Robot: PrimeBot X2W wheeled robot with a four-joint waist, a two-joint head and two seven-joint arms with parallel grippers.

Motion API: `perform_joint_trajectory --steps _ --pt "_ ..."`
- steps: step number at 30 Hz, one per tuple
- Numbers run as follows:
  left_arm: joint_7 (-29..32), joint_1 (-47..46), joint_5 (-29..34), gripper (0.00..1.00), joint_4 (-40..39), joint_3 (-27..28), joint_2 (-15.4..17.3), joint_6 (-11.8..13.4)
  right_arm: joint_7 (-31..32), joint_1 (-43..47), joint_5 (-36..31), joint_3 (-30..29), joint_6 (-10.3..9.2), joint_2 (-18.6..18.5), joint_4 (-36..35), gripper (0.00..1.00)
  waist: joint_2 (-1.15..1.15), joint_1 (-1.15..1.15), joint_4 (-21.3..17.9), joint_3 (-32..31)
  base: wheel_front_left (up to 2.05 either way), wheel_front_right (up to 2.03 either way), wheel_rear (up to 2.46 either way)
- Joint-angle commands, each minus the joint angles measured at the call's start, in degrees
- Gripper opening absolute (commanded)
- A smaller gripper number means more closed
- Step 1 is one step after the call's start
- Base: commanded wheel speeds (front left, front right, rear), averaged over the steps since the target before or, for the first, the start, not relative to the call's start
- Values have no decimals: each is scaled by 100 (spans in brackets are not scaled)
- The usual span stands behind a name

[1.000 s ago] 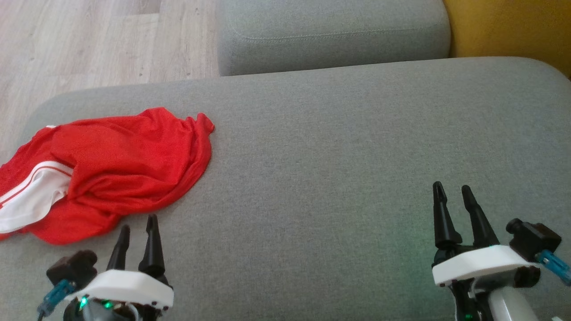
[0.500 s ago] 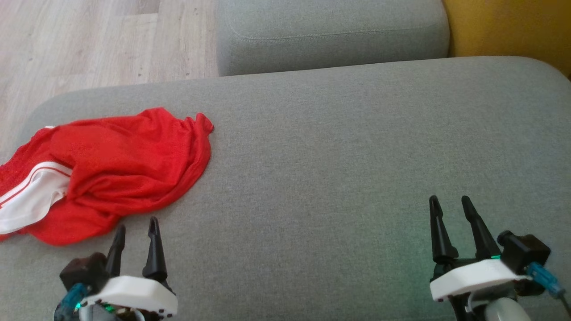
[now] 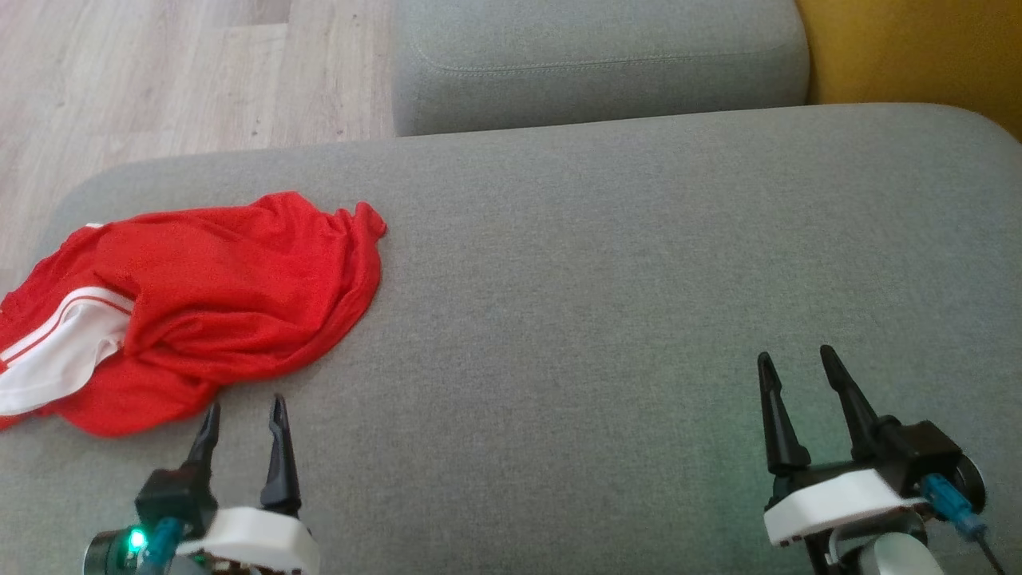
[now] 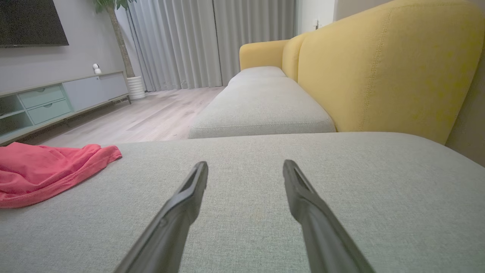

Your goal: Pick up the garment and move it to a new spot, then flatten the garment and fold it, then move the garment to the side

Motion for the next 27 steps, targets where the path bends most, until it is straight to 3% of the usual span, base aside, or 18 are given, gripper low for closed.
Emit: perform_joint_trajectory --steps 1,12,27 --pt "-86 -155 179 100 -211 152 105 47 -102 -199 -168 100 42 -28 -220 100 0 0 10 2 0 0 0" --pt "-263 -121 887 100 -229 115 169 131 -281 -218 -790 122 45 -27 -221 100 0 0 84 6 0 0 0" --pt "-263 -141 819 100 -145 247 114 38 -281 -215 -460 60 45 -26 54 100 0 0 52 35 0 0 0"
